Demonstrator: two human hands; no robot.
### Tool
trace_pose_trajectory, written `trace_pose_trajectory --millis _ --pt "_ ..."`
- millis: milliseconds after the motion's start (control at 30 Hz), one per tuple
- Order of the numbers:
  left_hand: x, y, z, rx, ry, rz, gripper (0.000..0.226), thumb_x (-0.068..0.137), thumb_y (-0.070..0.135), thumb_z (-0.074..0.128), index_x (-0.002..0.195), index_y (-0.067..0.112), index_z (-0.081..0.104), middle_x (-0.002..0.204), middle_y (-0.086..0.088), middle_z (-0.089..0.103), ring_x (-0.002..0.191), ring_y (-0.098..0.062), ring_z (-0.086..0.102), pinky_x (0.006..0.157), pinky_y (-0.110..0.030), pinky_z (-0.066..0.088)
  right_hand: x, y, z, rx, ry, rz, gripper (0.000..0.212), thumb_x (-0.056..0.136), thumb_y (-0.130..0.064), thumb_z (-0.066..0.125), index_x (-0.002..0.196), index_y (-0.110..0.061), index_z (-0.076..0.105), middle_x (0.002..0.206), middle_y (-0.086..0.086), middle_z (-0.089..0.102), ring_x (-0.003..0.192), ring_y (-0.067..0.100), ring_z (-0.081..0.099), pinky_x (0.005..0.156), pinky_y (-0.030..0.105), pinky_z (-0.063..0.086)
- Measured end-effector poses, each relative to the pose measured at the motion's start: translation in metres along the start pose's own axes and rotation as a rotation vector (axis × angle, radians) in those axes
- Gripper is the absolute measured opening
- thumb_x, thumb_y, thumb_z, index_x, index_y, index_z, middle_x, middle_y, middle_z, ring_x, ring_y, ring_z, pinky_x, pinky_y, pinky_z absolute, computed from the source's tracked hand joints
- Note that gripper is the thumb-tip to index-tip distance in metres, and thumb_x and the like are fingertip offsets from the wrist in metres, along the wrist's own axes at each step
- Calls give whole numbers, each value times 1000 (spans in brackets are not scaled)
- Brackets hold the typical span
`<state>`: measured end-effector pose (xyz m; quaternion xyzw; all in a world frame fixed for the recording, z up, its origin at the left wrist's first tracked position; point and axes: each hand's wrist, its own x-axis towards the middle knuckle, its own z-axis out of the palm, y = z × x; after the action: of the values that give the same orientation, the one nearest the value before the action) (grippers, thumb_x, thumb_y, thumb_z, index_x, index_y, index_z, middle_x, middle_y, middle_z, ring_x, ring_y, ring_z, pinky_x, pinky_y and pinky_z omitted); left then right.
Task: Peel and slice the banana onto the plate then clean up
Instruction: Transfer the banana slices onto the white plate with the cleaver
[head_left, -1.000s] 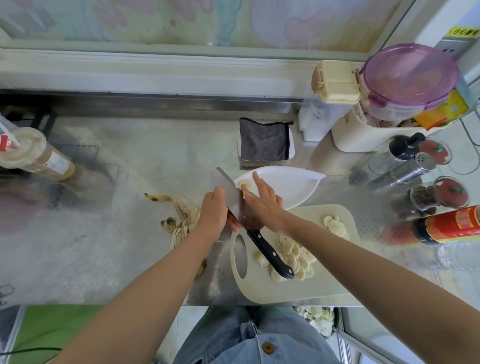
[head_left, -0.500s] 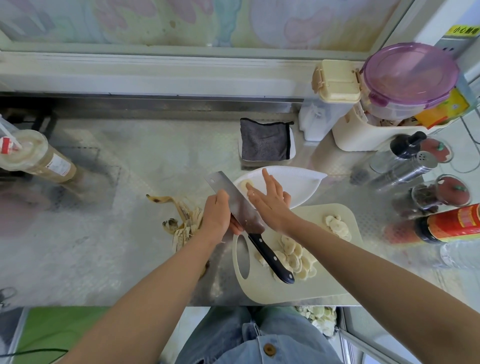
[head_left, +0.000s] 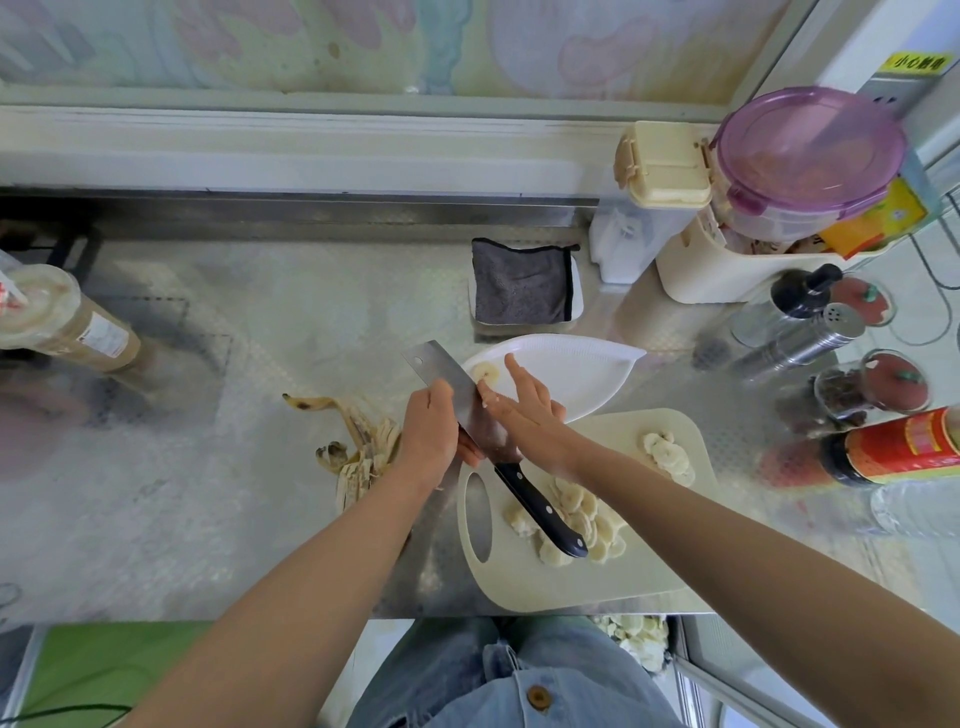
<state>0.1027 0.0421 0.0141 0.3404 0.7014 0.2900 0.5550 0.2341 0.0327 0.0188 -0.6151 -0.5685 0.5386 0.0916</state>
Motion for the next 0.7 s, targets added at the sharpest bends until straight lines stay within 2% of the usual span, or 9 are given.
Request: trace_pose_trajectory --millis 67,133,200,267,400,500,567,633,700 --pt "1 -2 -1 5 13 -12 33 96 16 23 82 0 48 39 -6 52 33 -18 52 42 -25 43 2 10 -2 55 49 -60 57 92 -62 30 145 -42 28 154 -22 17 146 17 -4 115 43 -1" --pt "0 -2 -1 25 16 -28 34 97 17 23 90 -1 51 37 -3 53 34 -16 54 43 -22 43 3 19 -8 133 81 -143 30 96 -53 34 123 -54 48 145 -21 36 143 11 15 116 41 6" --pt "-1 -2 0 27 9 -36 41 98 18 21 99 -9 52 42 -10 57 36 -22 56 43 -22 44 1 26 -13 134 190 -171 23 97 -38 46 115 -40 60 135 -5 45 123 9 44 111 37 30" --pt "-3 -1 4 10 -4 -28 43 98 17 20 108 -11 50 48 -17 60 36 -24 56 41 -22 45 -6 28 -16 13 269 -167 34 91 -40 57 121 -25 57 115 0 53 96 10 57 94 35 47" --pt "-7 2 16 -56 18 22 42 95 17 22 105 -9 53 51 -20 61 38 -28 58 46 -27 48 -32 36 -17 -241 143 -91 61 79 -57 64 125 -25 39 91 0 62 82 14 59 73 30 47" --pt "-14 3 33 -77 29 43 40 91 19 24 97 -7 55 56 -22 62 47 -31 60 56 -37 53 -50 46 -18 -328 195 -163 51 88 -41 58 131 -23 36 82 3 64 75 20 60 68 33 47" --pt "-24 5 46 -76 10 73 38 93 20 26 91 -6 54 61 -23 63 47 -32 59 52 -34 54 -61 53 -17 -329 274 -192 41 92 -30 51 131 -24 39 76 1 60 68 19 57 63 34 45" --pt "-36 7 60 -74 -63 116 41 97 25 29 86 -3 57 63 -20 66 42 -30 60 44 -29 51 -74 63 -21 -232 383 -162 32 92 -27 47 124 -28 49 70 -4 58 61 15 54 58 33 43" --pt "-46 6 72 -34 -176 144 41 99 40 32 87 12 60 70 -18 69 49 -31 63 49 -32 53 -88 78 -29 -124 483 -117 21 93 -32 48 111 -29 58 64 -9 57 56 8 52 55 28 40"
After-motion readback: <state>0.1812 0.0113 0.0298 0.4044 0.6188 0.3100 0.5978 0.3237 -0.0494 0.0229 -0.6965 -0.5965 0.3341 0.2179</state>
